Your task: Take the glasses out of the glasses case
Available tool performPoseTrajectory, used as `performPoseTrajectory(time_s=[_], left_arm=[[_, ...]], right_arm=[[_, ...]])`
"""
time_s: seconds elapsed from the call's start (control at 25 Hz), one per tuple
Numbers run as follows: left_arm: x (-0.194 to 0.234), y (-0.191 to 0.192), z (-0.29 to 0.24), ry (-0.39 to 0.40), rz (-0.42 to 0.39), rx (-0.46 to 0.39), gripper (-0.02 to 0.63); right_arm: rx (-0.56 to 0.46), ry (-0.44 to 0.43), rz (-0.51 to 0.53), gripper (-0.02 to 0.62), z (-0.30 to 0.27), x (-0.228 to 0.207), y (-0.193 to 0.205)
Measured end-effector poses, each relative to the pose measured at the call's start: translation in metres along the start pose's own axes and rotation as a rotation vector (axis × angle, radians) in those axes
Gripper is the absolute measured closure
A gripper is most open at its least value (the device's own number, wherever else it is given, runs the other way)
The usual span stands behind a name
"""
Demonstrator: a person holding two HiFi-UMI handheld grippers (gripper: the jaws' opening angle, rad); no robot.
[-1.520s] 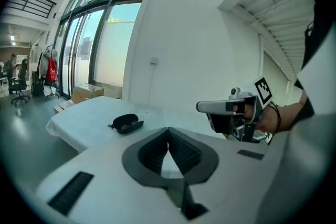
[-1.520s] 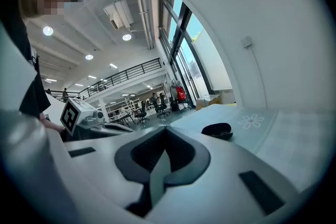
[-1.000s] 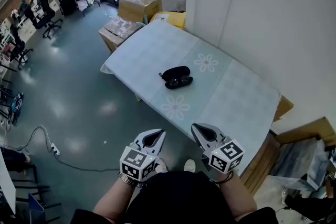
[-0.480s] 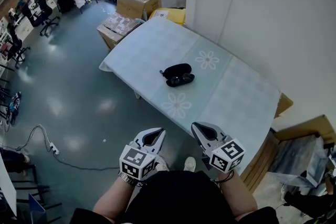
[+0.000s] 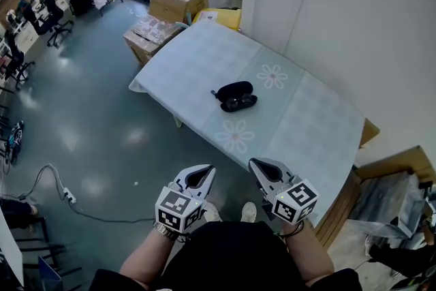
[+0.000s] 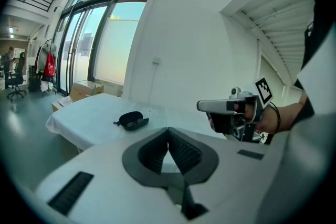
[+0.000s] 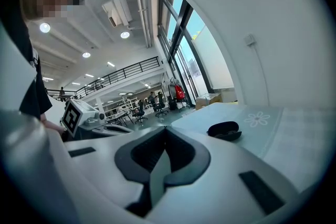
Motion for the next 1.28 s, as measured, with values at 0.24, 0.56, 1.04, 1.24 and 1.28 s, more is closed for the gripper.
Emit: performPoseTrajectory(time_s=[0.24, 0.56, 1.04, 1.24, 1.28], left_arm=[[0.022, 0.003, 0.013, 0.008, 0.006, 0.004, 0.577], [0.055, 0.007, 0.031, 0.02, 0.012, 0.01, 0.577], [0.068, 0.006, 0.019, 0.036, 0.019, 0.017, 0.577], [0.069, -0.002, 0.002, 0.026, 0.018, 0.016, 0.577], [0.069, -0.003, -0.002, 0.023, 0.017, 0.017, 0.577]], right_arm=[[-0.003, 0.013, -0.001, 0.572, -0.021, 0.012, 0.004], [-0.019, 0.04, -0.004, 0.572, -0.049, 0.027, 0.008], [-0.017, 0.056, -0.009, 0.572, -0.06, 0.018, 0.008], [-0.021, 0.052, -0.012, 0.572, -0.064, -0.001, 0.0], [-0.022, 0.049, -0.012, 0.572, -0.064, -0.005, -0.002]])
Point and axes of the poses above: the fingertips, and each gripper's own axes: z backward along the fingers, x to its left, y out of its underside, the point moved 5 cm from there along z, backward along the fingers, and after that the axes turned 6 degrees about -x, right-handed, at the moved point
